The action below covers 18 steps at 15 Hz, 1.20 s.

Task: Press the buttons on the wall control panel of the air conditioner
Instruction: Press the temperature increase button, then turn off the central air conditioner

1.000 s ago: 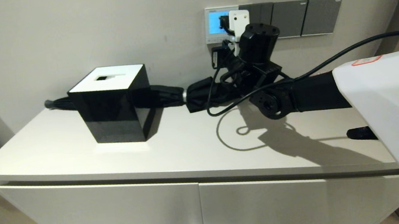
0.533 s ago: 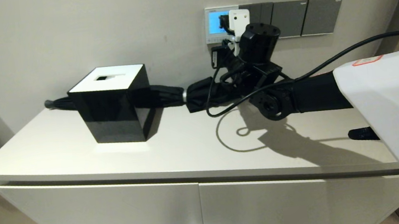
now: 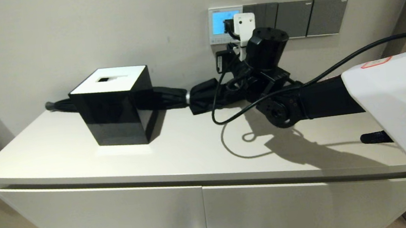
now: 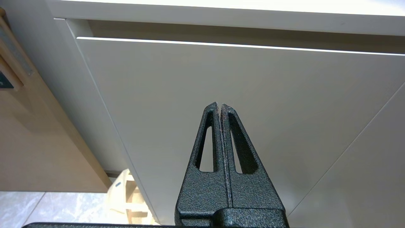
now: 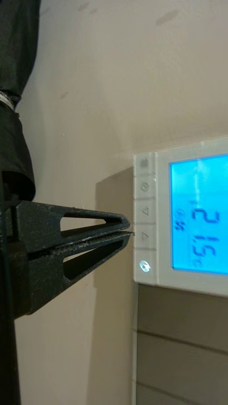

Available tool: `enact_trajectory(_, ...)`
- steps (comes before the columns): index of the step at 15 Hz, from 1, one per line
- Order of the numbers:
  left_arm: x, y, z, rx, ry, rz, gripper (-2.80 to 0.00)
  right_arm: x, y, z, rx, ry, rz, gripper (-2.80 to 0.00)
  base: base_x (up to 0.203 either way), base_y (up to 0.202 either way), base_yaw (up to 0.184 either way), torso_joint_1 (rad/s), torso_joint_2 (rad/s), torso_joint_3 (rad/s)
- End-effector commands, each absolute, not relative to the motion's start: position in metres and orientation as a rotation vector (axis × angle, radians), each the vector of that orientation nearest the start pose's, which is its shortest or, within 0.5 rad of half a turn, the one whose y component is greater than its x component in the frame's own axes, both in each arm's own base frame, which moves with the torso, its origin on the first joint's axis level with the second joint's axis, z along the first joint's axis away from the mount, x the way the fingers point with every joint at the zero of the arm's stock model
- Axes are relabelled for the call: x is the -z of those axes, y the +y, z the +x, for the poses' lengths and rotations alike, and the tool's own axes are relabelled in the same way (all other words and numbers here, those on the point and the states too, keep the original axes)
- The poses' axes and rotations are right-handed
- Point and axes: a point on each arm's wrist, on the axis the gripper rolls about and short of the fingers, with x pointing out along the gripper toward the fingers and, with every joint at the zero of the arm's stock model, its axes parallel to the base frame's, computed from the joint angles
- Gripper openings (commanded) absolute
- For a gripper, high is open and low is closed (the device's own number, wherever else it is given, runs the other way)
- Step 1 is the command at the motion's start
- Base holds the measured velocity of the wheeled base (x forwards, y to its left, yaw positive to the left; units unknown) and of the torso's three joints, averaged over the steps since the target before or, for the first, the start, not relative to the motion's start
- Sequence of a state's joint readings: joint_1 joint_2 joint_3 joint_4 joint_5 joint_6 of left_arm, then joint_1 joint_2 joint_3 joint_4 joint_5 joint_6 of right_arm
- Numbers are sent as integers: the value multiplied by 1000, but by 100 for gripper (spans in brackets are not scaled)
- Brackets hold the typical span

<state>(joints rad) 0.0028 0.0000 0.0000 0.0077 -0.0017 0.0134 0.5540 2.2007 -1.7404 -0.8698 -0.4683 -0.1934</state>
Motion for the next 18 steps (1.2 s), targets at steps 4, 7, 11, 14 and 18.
enact_trajectory(4,-75,0,-23,-1,8,14,-280,-281,230,389,-44,-375,17,-280,0,0,0,0,0,0)
enact_trajectory(7,-75,0,-23,-1,8,14,-280,-291,224,380,-32,-376,0,-280,0,0,0,0,0,0)
enact_trajectory(11,-75,0,-23,-1,8,14,-280,-314,214,357,-12,-366,-24,-280,0,0,0,0,0,0)
enact_trajectory(14,-75,0,-23,-1,8,14,-280,-335,203,334,5,-362,-15,-280,0,0,0,0,0,0)
enact_trajectory(18,-75,0,-23,-1,8,14,-280,-364,173,286,42,-356,-5,-280,0,0,0,0,0,0)
